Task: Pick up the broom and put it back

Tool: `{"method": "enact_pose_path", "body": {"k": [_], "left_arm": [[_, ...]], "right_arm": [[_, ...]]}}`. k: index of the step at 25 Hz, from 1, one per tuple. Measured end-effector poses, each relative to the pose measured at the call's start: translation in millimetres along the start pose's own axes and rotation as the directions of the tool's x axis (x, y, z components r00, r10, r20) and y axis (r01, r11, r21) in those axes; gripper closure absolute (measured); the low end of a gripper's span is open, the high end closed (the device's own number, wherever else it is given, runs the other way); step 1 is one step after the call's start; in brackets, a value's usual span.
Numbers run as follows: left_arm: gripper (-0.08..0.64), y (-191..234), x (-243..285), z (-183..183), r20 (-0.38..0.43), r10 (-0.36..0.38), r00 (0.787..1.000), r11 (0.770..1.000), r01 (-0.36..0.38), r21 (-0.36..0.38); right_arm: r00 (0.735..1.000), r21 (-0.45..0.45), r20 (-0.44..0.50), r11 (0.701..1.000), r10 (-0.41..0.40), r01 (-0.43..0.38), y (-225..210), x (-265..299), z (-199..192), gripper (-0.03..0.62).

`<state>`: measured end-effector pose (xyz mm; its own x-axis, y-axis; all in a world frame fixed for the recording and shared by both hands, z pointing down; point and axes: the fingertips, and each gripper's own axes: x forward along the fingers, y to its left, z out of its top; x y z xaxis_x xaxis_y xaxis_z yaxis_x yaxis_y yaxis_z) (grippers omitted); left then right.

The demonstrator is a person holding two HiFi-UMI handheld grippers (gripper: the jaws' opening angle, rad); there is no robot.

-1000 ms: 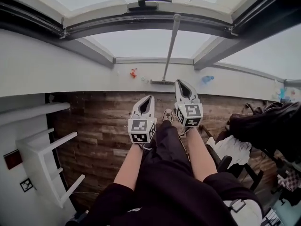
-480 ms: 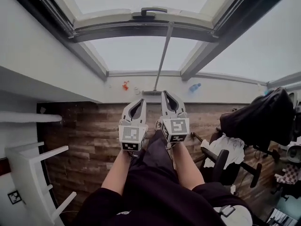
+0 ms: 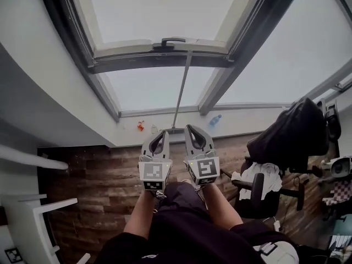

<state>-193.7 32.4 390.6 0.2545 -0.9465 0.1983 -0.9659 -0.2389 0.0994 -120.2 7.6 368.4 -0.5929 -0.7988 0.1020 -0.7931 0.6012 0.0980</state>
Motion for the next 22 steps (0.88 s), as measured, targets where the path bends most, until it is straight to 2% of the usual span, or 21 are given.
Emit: {"method": "enact_pose_path", "body": {"k": [7, 11, 17, 22], "left_arm": [[0.558, 4.0, -7.7, 11.7, 0.015, -0.009, 1.0, 1.0, 0.009, -0.02], [0.558, 8.5, -12.2, 8.5, -0.001, 0.009, 1.0, 1.0, -0.008, 0.026], [0.558, 2.8, -12.1, 20.2, 0.025, -0.012, 1.0, 1.0, 0.012, 0.021], [0.558, -2.3, -21.9, 18.1, 0.021, -0.015, 1.0, 1.0, 0.015, 0.011]], "right_arm": [[1.0, 0.009, 0.003, 1.0, -0.019, 0.019, 8.6, -4.6, 3.1, 0.571], [0.999, 0.008, -0.031, 1.0, -0.019, 0.02, 13.5, -9.4, -4.9, 0.571], [1.0, -0.015, 0.0, 1.0, -0.017, 0.017, 13.7, -15.4, 9.4, 0.571], [1.0, -0.015, -0.013, 1.0, -0.009, 0.008, 25.1, -33.3, 14.2, 0.571]]}}
